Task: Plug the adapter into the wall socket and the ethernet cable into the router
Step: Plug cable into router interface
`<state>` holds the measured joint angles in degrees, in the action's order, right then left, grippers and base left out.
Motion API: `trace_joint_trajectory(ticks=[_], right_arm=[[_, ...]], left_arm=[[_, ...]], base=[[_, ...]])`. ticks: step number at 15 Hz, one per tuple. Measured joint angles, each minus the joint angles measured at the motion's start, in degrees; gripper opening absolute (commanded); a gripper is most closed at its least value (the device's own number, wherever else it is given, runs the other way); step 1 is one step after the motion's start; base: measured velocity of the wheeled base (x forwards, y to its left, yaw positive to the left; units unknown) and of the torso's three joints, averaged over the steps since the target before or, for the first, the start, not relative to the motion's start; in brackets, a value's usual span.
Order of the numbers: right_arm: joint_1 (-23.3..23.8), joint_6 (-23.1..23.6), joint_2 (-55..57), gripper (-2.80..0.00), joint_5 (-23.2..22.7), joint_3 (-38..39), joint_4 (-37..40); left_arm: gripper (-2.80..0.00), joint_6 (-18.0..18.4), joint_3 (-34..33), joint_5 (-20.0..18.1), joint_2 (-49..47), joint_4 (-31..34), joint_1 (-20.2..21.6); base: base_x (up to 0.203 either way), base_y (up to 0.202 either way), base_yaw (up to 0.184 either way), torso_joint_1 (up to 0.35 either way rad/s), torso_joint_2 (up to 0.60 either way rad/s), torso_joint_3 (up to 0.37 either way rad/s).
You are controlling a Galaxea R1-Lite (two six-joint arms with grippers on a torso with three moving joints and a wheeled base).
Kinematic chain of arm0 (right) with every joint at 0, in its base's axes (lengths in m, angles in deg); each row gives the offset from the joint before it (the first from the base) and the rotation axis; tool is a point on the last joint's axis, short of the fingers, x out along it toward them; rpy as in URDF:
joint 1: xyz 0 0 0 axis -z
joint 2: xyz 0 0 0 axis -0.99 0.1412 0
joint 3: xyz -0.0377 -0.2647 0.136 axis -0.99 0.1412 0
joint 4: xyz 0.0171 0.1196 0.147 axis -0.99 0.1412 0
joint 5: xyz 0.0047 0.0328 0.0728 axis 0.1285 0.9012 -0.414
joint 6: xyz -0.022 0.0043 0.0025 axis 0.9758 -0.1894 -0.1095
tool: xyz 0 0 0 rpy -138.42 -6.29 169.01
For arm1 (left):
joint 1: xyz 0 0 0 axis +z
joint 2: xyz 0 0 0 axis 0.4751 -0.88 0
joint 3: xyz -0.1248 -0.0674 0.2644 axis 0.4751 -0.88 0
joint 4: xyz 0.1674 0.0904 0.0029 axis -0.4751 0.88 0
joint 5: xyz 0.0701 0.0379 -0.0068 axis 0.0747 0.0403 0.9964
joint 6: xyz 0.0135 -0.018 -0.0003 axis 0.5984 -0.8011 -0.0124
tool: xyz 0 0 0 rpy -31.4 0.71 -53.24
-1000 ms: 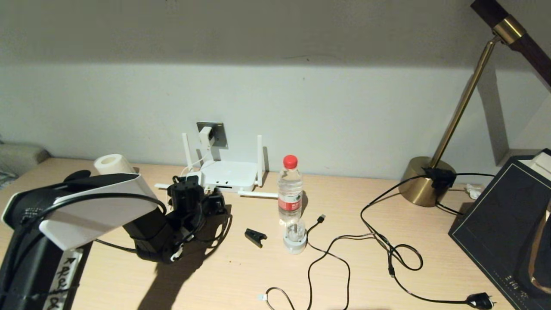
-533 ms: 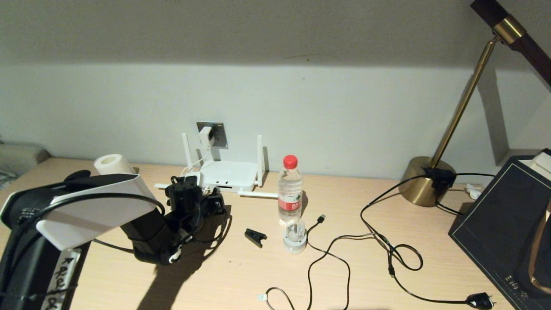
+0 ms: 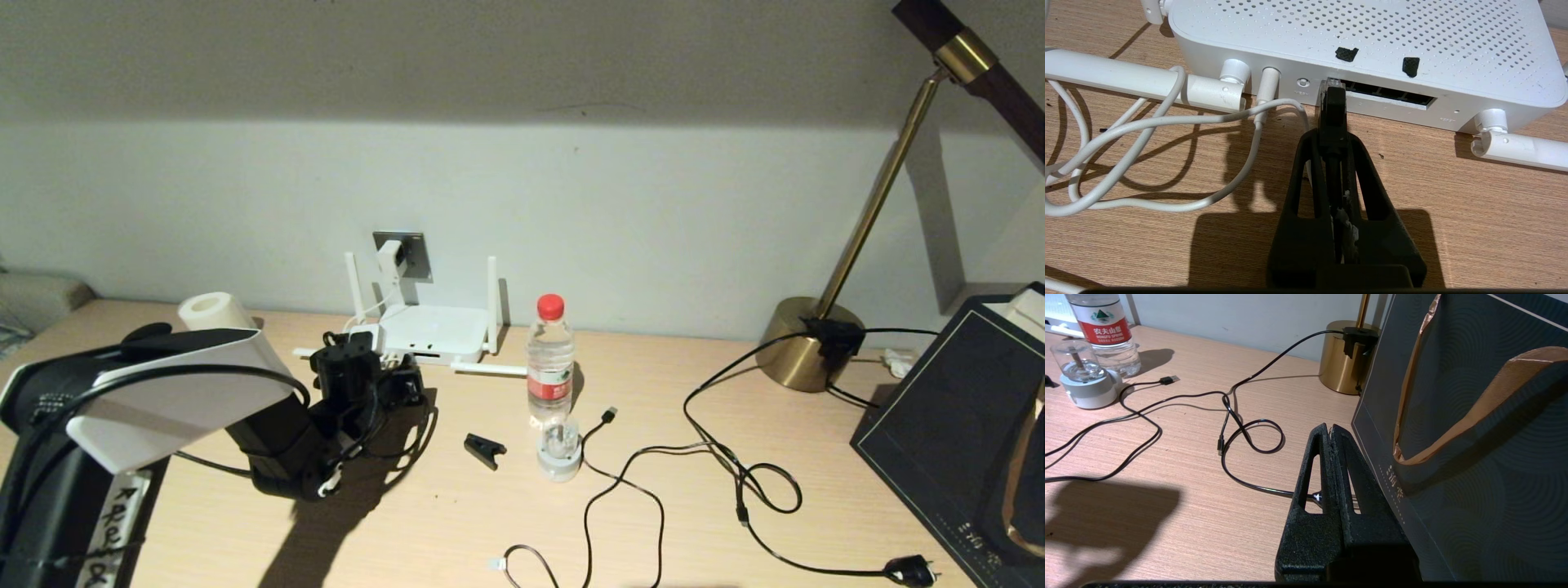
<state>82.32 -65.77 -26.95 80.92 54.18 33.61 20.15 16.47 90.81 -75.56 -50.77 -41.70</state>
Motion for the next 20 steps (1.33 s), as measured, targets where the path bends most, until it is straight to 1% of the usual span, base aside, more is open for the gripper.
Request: trace_joint_trajectory(ticks=[20], right_arm=[[0.00,-0.02,0.00,-2.80,0.00,0.00,0.03]], left_arm=[[-2.80,0.03,0.39,-0.41,-0.60,-0.07,-0.20]], base=[[0.000,0.000,0.000,0.000,0.00,0.000]])
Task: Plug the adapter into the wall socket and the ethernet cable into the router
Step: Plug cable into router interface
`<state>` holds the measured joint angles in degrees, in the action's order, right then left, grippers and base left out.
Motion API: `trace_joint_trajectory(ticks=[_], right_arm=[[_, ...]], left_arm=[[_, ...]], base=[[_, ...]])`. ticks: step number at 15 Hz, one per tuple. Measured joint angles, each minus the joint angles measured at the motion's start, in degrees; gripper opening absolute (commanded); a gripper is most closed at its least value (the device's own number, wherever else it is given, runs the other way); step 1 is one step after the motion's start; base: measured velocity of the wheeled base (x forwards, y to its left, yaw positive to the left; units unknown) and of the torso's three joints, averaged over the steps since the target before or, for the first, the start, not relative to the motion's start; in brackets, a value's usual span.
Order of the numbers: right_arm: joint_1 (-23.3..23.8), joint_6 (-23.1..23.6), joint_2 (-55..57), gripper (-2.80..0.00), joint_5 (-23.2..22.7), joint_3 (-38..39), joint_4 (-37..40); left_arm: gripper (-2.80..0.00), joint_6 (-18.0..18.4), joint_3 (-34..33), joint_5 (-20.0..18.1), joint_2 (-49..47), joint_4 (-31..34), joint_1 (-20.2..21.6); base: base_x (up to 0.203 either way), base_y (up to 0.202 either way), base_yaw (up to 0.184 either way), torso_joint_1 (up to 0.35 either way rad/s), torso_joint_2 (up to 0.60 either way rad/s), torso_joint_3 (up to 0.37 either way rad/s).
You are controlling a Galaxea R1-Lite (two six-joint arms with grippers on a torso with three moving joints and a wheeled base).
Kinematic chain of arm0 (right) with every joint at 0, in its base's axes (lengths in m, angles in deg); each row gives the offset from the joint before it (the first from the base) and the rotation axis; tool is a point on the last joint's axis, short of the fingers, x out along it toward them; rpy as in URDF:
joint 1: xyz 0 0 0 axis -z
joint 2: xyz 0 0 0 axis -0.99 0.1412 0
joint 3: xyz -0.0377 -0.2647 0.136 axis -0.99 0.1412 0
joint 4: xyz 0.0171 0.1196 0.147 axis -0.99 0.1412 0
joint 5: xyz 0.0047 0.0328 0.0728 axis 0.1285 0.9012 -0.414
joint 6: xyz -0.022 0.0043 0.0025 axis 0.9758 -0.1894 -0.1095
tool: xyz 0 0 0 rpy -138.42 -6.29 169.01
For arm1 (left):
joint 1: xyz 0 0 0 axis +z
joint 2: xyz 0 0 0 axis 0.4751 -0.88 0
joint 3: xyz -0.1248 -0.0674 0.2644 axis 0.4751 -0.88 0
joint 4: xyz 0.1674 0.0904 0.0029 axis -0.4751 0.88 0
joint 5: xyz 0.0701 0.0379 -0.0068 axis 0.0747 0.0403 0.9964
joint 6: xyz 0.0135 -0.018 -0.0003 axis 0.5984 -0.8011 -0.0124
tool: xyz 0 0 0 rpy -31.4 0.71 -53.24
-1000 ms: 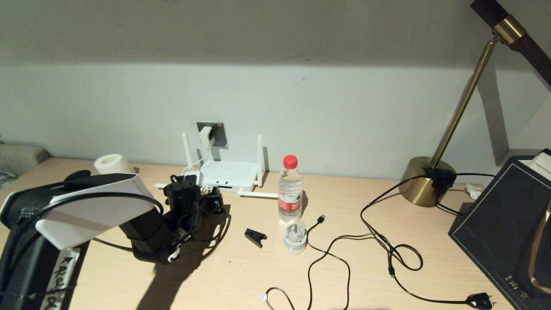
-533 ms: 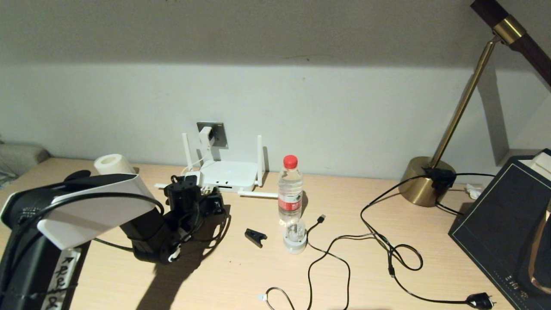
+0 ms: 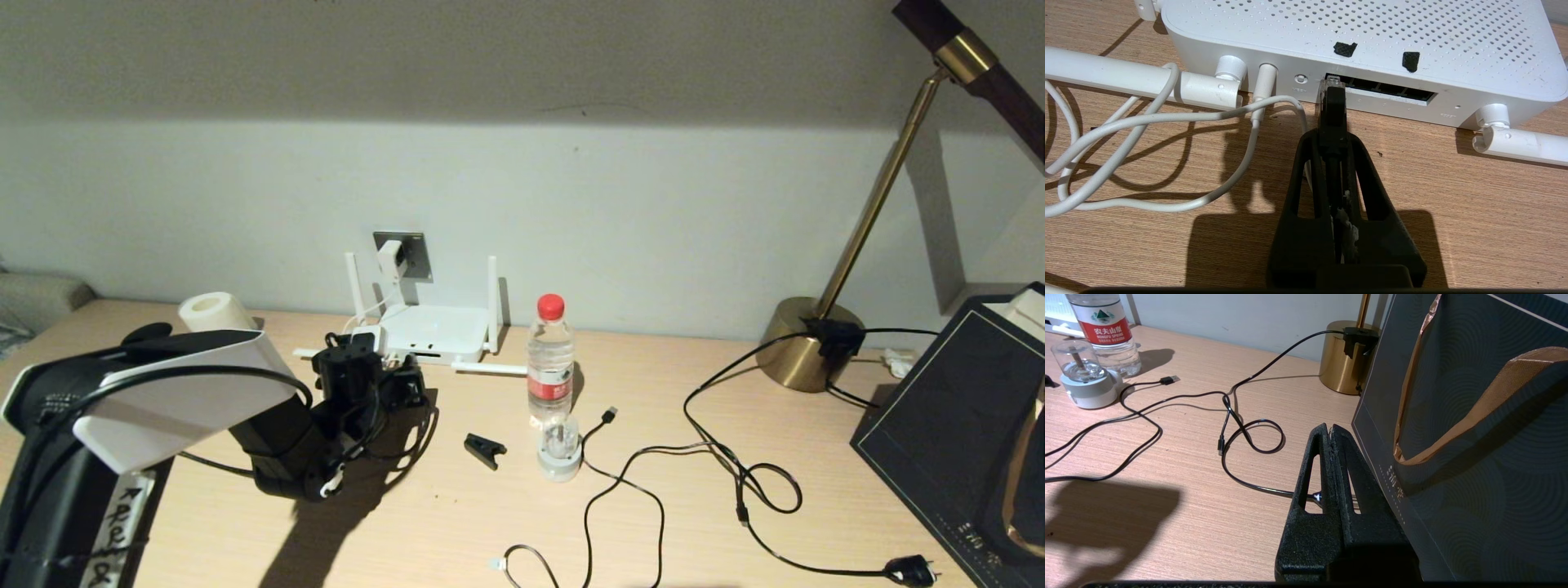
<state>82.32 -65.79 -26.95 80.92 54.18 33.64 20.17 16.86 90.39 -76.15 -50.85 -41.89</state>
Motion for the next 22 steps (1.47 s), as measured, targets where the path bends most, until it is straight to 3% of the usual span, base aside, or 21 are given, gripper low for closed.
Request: trace_joint_trajectory(ticks=[22], right_arm=[[0.00,-0.02,0.00,-2.80,0.00,0.00,-0.03]], left_arm=[[-2.80,0.05,0.00,0.00,0.00,0.02,-0.41]], base=[[0.000,0.000,0.000,0.000,0.00,0.000]])
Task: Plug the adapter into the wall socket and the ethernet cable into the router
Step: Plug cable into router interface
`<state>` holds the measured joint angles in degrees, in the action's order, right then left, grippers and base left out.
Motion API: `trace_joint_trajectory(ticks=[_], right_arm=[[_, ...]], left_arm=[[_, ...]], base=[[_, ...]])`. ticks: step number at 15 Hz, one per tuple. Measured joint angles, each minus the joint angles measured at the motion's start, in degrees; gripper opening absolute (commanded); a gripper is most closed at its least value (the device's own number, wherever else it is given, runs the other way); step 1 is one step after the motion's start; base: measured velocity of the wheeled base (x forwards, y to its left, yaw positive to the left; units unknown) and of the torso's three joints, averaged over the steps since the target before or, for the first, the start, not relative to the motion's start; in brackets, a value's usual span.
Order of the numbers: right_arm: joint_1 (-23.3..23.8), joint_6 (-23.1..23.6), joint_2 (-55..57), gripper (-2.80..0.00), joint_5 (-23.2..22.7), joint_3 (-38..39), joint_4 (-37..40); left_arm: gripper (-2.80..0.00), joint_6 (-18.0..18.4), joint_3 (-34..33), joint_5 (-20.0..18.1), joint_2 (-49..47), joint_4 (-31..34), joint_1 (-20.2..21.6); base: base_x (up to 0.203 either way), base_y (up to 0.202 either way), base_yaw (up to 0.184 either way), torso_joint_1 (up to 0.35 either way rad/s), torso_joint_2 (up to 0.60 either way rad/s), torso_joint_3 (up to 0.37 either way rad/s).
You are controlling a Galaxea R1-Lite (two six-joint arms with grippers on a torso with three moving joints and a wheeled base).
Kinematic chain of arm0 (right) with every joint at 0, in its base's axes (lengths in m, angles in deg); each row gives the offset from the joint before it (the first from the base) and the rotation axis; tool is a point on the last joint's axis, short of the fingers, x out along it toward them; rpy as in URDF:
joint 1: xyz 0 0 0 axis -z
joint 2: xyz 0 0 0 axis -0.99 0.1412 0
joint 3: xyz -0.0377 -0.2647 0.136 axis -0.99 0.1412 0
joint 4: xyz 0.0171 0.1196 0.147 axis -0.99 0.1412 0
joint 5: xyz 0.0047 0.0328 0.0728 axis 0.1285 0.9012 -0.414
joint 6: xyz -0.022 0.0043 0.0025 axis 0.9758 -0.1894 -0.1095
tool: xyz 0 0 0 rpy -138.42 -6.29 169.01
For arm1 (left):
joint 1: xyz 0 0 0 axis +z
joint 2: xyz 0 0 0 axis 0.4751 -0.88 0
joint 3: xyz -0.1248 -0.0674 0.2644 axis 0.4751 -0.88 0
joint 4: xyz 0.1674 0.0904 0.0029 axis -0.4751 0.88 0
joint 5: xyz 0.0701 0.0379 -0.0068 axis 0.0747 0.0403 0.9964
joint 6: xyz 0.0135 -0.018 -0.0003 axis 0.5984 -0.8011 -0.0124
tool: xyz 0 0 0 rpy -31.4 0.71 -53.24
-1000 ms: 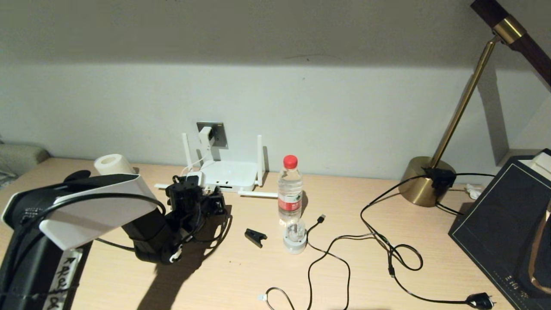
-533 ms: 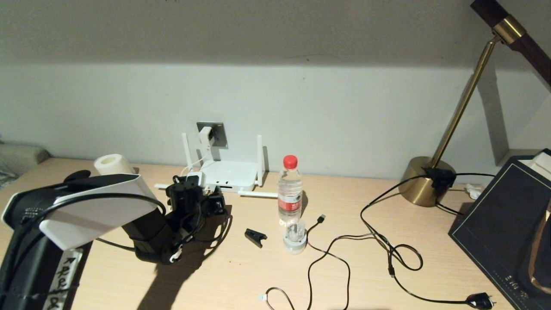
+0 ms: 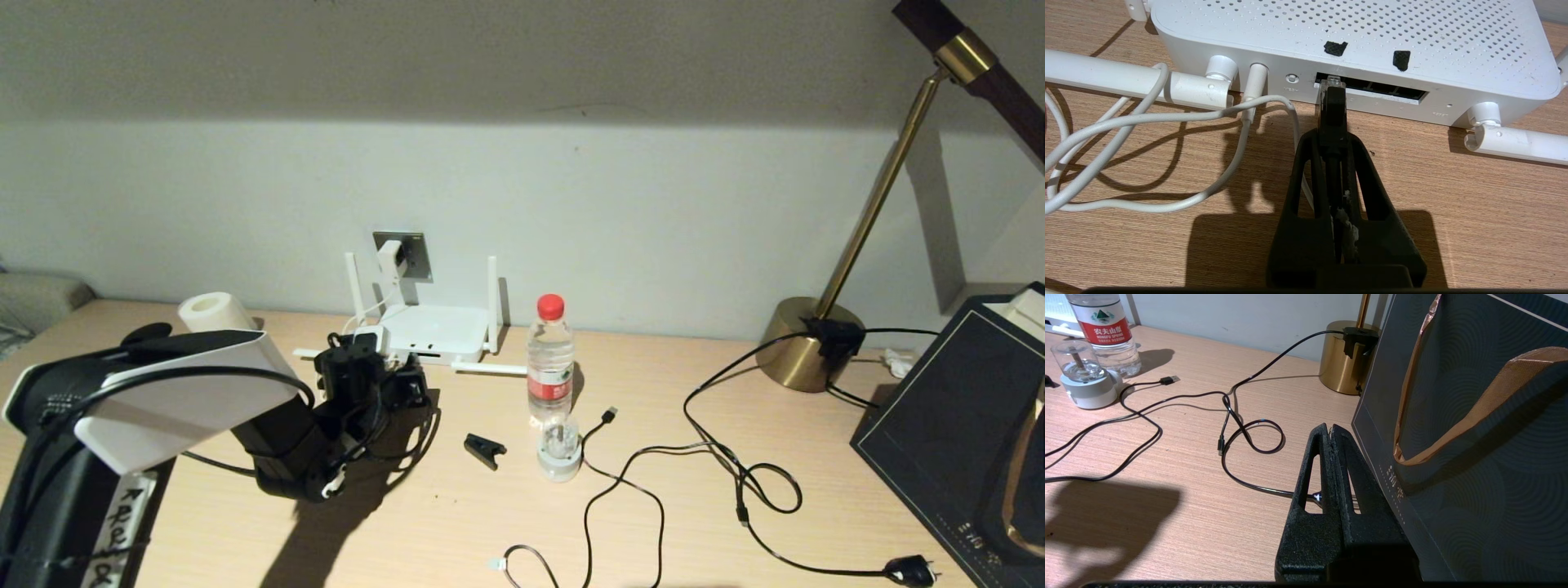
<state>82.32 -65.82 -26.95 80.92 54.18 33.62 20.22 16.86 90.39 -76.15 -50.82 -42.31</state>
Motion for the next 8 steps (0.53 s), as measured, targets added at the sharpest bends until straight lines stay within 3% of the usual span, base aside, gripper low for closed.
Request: trace_joint_trajectory(ticks=[8], right_arm=[[0.00,0.02,0.00,-2.80,0.01,0.00,0.02]], left_arm=[[-2.80,0.00,0.46,0.00,-0.04,0.02,0.16]], base=[[0.000,0.000,0.000,0.000,0.00,0.000]])
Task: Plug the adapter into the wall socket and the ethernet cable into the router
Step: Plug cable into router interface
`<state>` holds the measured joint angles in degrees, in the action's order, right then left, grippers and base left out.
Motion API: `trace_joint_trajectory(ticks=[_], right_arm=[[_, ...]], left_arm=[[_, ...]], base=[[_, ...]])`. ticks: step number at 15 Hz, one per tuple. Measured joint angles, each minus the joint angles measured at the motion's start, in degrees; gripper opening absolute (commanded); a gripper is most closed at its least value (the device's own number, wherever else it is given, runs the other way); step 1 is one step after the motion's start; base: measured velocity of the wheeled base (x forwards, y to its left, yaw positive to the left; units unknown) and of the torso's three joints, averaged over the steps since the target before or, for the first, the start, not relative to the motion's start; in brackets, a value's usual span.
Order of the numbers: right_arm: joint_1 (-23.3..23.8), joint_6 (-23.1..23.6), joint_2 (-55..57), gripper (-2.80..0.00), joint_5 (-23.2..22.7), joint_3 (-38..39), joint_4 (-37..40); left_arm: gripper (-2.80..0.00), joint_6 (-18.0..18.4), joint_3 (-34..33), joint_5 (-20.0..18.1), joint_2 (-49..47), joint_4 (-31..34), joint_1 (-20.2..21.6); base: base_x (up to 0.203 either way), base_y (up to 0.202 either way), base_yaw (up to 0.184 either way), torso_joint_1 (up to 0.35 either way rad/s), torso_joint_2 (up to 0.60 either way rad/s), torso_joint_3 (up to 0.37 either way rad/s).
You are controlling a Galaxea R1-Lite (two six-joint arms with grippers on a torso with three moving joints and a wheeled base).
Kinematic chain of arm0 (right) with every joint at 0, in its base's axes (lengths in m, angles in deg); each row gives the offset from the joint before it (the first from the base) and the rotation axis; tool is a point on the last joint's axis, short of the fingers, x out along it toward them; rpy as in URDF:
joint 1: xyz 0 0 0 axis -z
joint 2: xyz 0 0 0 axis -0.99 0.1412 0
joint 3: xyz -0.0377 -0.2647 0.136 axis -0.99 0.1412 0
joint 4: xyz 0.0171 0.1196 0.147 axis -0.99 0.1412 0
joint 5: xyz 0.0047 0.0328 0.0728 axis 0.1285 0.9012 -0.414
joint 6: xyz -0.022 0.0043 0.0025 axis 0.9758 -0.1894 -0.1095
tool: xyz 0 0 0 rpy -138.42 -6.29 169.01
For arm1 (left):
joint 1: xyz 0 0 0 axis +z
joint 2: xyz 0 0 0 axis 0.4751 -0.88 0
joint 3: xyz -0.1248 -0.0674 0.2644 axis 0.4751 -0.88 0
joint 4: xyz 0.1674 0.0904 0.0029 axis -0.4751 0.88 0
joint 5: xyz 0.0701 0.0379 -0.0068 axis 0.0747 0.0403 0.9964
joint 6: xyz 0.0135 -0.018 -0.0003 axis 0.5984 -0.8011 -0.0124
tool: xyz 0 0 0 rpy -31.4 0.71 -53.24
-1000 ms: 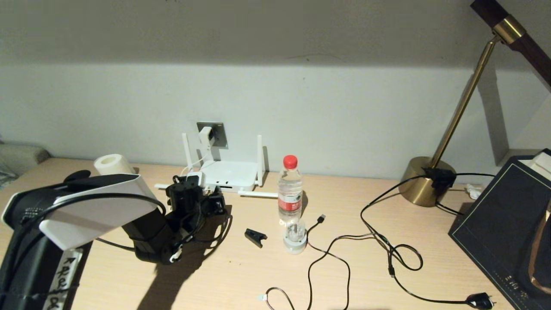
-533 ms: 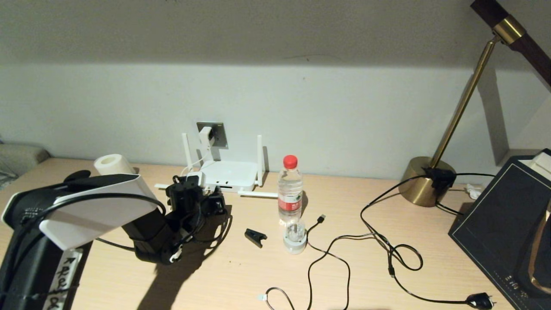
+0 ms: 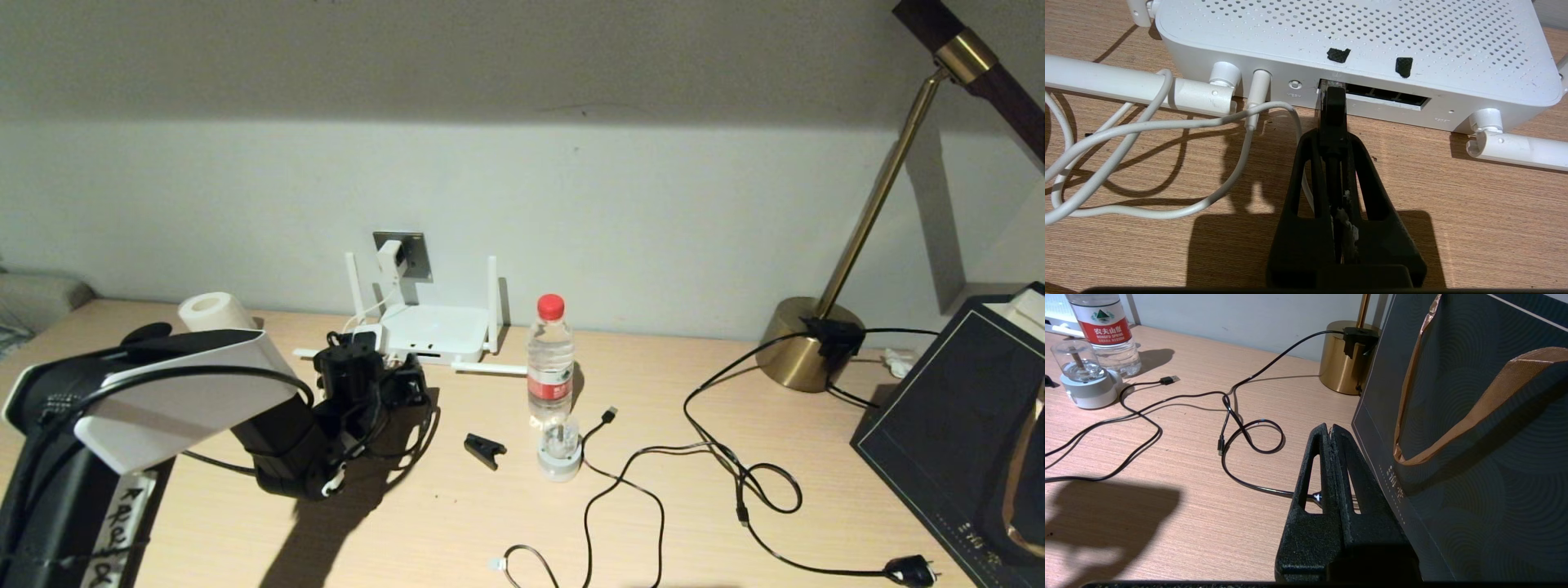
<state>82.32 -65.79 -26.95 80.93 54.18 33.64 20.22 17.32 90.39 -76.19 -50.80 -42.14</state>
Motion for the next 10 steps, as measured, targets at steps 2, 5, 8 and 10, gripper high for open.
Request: trace_joint_trajectory(ticks=[2,5,8,10], right_arm=[[0.00,0.02,0.00,-2.80,-0.01,0.00,0.02],[0.00,0.00,0.00,-2.80,-0.03,0.00,0.02],[0.00,-0.02,0.00,-2.80,0.01,0.00,0.02],[0.00,-0.02,0.00,-2.80,0.00,0.00,0.02]], left_arm=[[-2.80,0.00,0.14,0.00,-0.09,0.00,0.01],[-2.80,0.00,0.25,0.00,-0.35,-0.02,-0.02],[-2.80,0.00,0.42,0.00,-0.49,0.00,0.07],[-2.80,0.00,0.68,0.01,-0.68,0.03,0.09]], base=[[0.000,0.000,0.000,0.000,0.00,0.000],[0.000,0.000,0.000,0.000,0.00,0.000],[0.000,0.000,0.000,0.000,0.00,0.000],[0.000,0.000,0.000,0.000,0.00,0.000]])
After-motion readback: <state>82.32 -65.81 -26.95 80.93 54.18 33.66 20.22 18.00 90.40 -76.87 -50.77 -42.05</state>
